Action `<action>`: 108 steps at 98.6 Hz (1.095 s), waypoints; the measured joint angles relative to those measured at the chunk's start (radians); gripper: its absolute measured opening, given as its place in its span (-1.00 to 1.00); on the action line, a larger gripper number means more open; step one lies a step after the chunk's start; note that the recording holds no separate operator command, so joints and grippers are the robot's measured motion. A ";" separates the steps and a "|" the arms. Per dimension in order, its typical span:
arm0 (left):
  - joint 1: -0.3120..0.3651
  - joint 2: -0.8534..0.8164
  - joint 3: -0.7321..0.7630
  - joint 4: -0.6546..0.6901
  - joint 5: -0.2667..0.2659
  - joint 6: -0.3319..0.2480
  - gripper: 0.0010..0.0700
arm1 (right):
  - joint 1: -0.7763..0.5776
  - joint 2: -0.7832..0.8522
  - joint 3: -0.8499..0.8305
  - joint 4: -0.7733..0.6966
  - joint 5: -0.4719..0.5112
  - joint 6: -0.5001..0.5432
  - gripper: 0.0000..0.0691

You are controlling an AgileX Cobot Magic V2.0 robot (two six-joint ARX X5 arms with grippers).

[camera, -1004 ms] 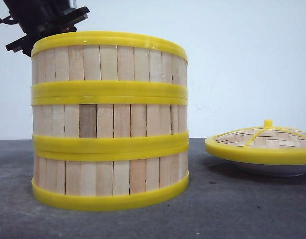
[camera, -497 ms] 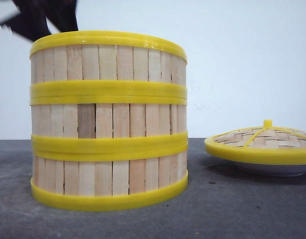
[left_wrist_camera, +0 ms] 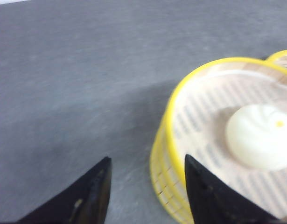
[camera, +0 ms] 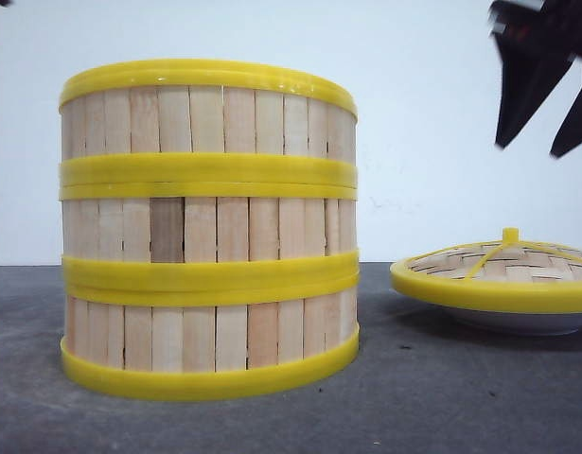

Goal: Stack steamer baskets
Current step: 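Withdraw the left gripper and move the right gripper toward the lid, then lower the right gripper onto the lid's yellow center knob and grasp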

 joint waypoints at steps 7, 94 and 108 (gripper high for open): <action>0.017 -0.052 -0.065 0.007 -0.010 -0.010 -0.18 | 0.000 0.042 0.000 0.030 0.000 -0.008 0.13; 0.060 -0.217 -0.288 0.016 -0.051 -0.040 -0.18 | 0.000 0.262 0.000 0.205 0.083 -0.018 -0.11; 0.060 -0.217 -0.288 0.017 -0.051 -0.040 -0.18 | 0.000 0.262 0.000 0.205 0.086 -0.018 -0.57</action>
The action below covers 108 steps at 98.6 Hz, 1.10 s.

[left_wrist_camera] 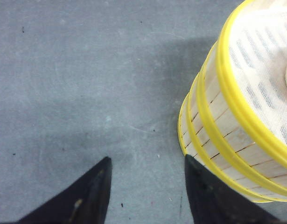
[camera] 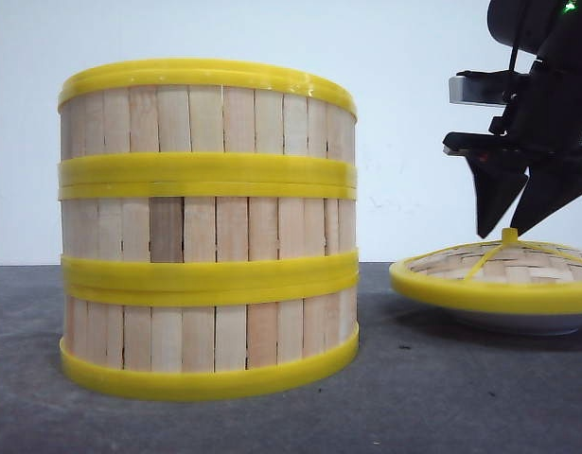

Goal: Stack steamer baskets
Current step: 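Lower the right gripper onto the lid's yellow center knob and grasp, then lift the woven lid off the white plate and carry it over the stack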

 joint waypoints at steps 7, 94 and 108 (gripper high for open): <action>0.000 0.000 0.000 0.002 0.000 0.000 -0.18 | 0.000 0.000 0.000 -0.001 0.000 0.000 -0.68; 0.000 0.000 0.000 0.012 0.000 0.000 -0.18 | 0.000 -0.061 0.324 -0.257 -0.063 -0.011 -0.85; 0.000 0.000 0.000 0.014 0.000 0.000 -0.18 | 0.005 -0.061 0.451 -0.327 -0.181 -0.021 -0.85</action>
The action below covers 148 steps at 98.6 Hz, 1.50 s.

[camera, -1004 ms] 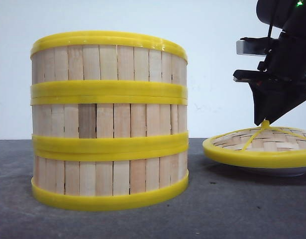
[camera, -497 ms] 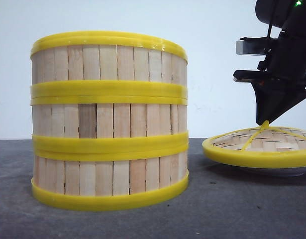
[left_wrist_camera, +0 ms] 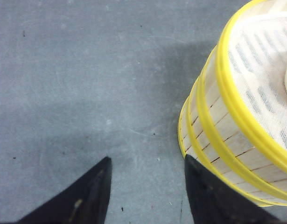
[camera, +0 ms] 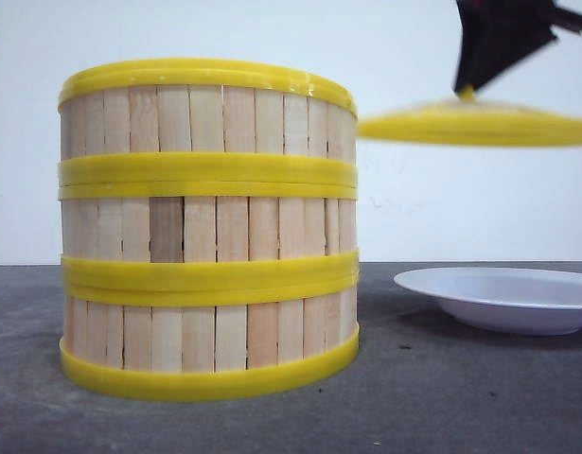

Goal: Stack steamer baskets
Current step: 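Lift the woven lid off the white plate and carry it over the stack, then lower the lid onto the top basket and open the right gripper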

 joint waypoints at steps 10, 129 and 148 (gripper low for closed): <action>0.000 0.000 0.000 0.008 0.000 0.000 -0.18 | 0.029 0.000 0.070 -0.032 -0.050 0.001 -0.85; 0.000 0.000 0.000 0.029 0.000 -0.001 -0.18 | 0.511 0.255 0.298 -0.076 -0.023 -0.027 -0.86; 0.000 0.000 0.000 0.029 0.000 -0.001 -0.18 | 0.524 0.276 0.299 -0.076 0.025 -0.036 -0.86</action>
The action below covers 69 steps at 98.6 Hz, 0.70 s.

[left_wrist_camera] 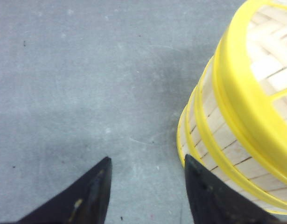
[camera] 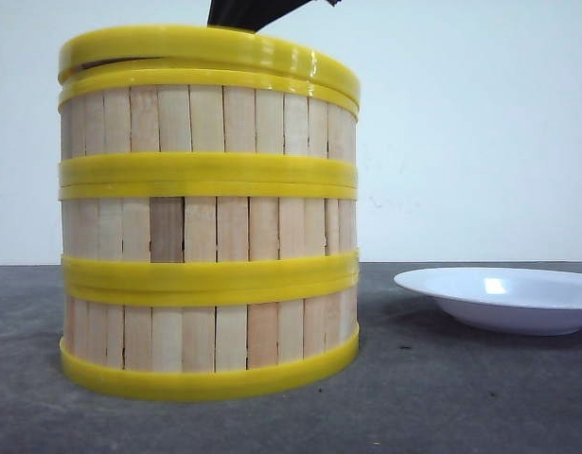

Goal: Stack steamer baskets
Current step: 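Lower the lid onto the top basket and open the right gripper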

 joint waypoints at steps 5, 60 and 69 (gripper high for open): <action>0.000 0.000 0.000 0.000 0.001 0.000 -0.18 | 0.000 0.001 0.000 0.000 0.004 -0.004 -0.86; 0.000 0.000 0.000 -0.002 0.000 0.000 -0.18 | 0.002 0.021 0.010 0.003 0.014 -0.015 -0.86; 0.000 0.000 0.000 -0.003 0.000 0.000 -0.18 | 0.005 0.023 0.011 0.006 0.014 -0.015 -0.85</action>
